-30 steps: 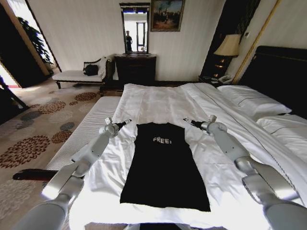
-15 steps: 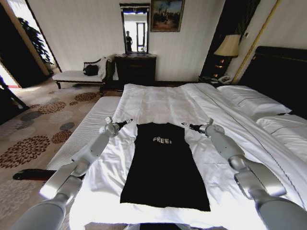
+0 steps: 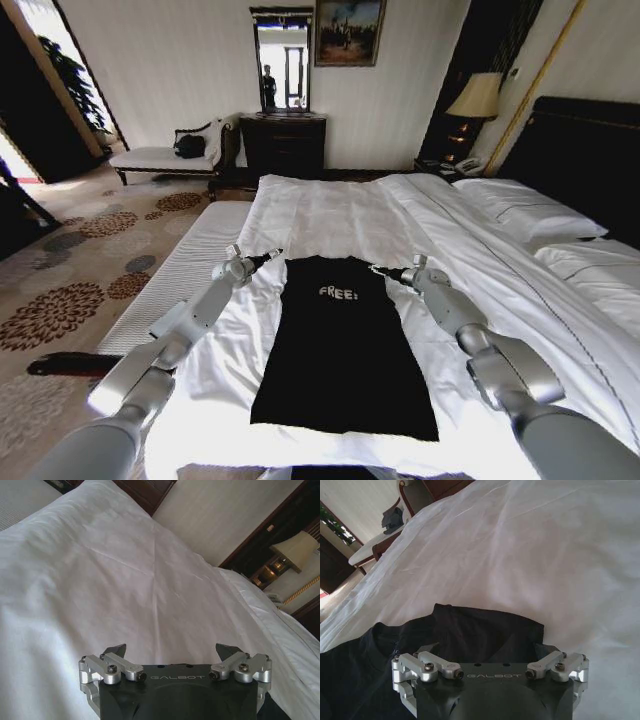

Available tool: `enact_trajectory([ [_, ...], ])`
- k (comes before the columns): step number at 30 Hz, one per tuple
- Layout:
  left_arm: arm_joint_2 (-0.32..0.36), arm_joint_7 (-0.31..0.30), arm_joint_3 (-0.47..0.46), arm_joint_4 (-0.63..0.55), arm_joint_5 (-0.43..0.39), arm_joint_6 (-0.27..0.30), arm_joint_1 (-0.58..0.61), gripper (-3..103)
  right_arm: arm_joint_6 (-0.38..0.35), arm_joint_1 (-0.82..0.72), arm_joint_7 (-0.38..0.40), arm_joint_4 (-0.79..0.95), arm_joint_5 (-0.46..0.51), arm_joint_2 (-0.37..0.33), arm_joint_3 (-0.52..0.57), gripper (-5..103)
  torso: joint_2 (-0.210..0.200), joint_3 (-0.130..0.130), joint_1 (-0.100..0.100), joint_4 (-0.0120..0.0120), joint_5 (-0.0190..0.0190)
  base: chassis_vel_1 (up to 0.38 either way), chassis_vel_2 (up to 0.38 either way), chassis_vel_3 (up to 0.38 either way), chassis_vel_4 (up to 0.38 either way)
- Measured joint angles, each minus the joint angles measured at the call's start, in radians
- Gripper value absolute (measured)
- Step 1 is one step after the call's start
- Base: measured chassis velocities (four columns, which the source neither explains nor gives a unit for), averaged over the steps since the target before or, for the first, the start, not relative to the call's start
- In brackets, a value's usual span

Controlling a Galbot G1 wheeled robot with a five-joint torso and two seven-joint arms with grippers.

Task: Fold the clothes on the bed.

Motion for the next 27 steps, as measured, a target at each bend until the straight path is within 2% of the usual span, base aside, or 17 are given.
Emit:
enact_trajectory([
  [7, -0.003, 0.000, -0.002, 0.001, 0.000, -0.001, 0.004, 100, 0.013, 0.007, -0.004, -0.023, -0.017, 0.015, 0.010, 100, 0.000, 0.000, 0.000, 0.0007, 0.0001, 0.000, 0.000, 0.000, 0.000],
  [12, 0.000, 0.000, -0.005, -0.013, 0.002, -0.004, 0.016, 100, 0.039, 0.013, 0.002, -0.047, -0.033, 0.027, 0.020, 100, 0.000, 0.000, 0.000, -0.0005, 0.0000, 0.000, 0.000, 0.000, 0.000],
  [17, 0.009, 0.000, -0.013, -0.030, 0.002, -0.005, 0.023, 100, 0.067, 0.023, 0.024, -0.075, -0.035, 0.030, 0.031, 100, 0.000, 0.000, 0.000, 0.0010, 0.0002, 0.000, 0.000, 0.000, 0.000],
  [19, 0.014, 0.000, -0.015, -0.039, 0.001, -0.005, 0.024, 100, 0.073, 0.028, 0.026, -0.084, -0.033, 0.019, 0.035, 100, 0.000, 0.000, 0.000, 0.0007, -0.0001, 0.000, 0.000, 0.000, 0.000],
  [22, 0.020, 0.000, -0.016, -0.048, 0.001, -0.005, 0.030, 100, 0.074, 0.029, 0.026, -0.085, -0.032, 0.012, 0.035, 100, 0.000, 0.000, 0.000, -0.0006, -0.0001, 0.000, 0.000, 0.000, 0.000],
  [26, 0.021, 0.000, -0.017, -0.052, 0.001, -0.005, 0.033, 100, 0.068, 0.029, 0.026, -0.084, -0.031, 0.018, 0.034, 100, 0.000, 0.000, 0.000, -0.0003, 0.0002, 0.000, 0.000, 0.000, 0.000],
  [27, 0.018, 0.000, -0.018, -0.053, 0.002, -0.005, 0.033, 100, 0.062, 0.028, 0.026, -0.084, -0.031, 0.024, 0.034, 102, 0.000, 0.000, 0.000, 0.0004, 0.0002, 0.000, 0.000, 0.000, 0.000],
])
